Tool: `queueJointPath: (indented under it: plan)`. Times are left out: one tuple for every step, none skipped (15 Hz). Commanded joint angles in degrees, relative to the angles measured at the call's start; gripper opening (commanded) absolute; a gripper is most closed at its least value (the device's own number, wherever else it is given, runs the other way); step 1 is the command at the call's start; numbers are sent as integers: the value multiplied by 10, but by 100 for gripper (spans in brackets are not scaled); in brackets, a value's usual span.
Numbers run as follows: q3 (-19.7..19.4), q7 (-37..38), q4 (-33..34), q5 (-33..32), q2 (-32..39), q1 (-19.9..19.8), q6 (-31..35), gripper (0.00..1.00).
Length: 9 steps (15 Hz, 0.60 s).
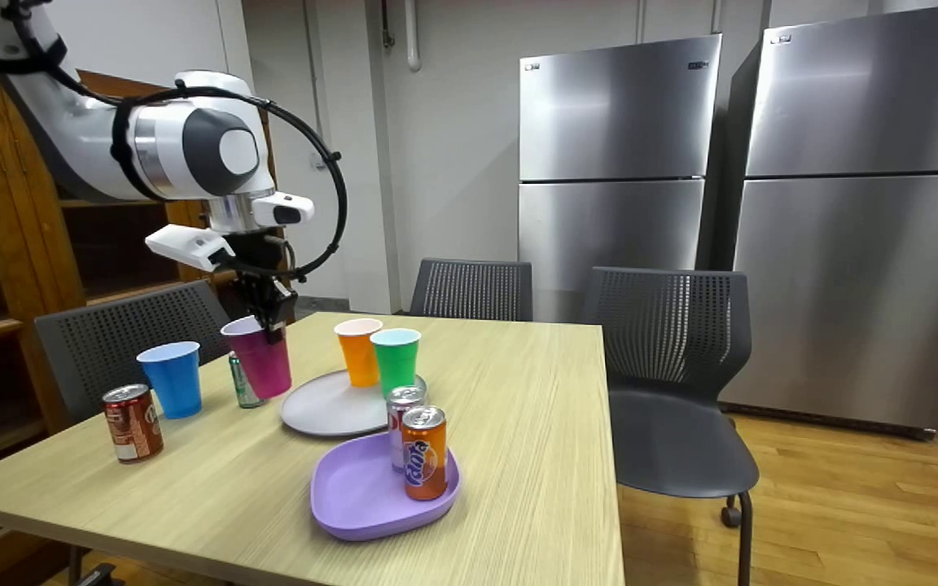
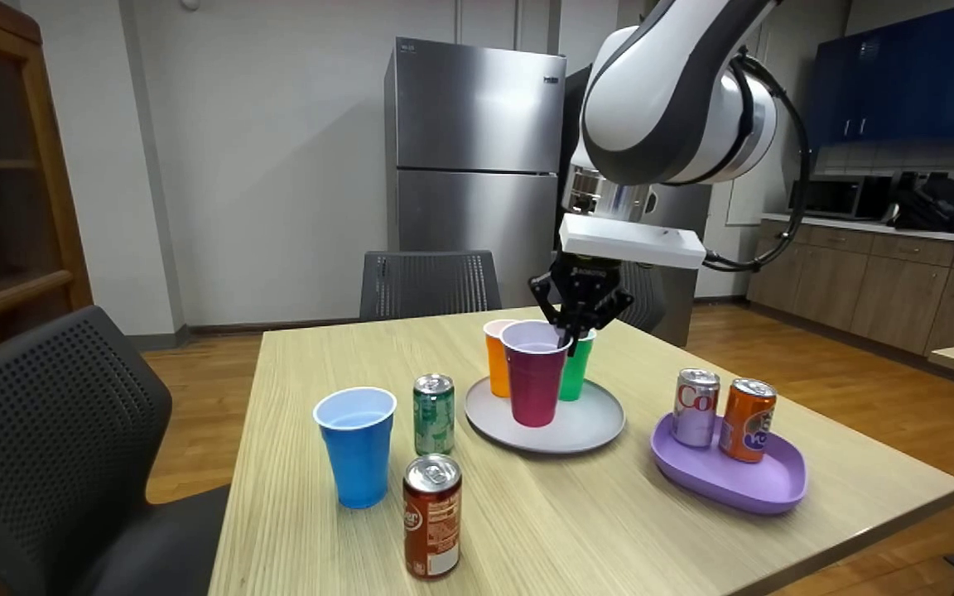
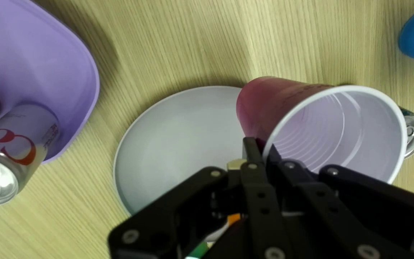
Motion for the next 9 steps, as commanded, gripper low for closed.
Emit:
queueJointPath:
  plan:
    - [-5, 35, 40, 0, 36, 0, -3, 1]
    - [-8, 40, 49, 1, 45, 1, -3, 1]
    - [-13, 51, 57, -6, 55, 4, -3, 1]
    - [-14, 50, 66, 0, 66, 4, -2, 1]
    - [-17, 54, 75, 0, 75, 5, -3, 1]
    - [-25, 67, 85, -9, 85, 10, -3, 1]
    - [-26, 65, 93, -4, 93, 11, -5, 1]
    - [-30, 71, 102, -6, 101, 14, -6, 1]
    - [-33, 76, 110, -6, 109, 16, -5, 1]
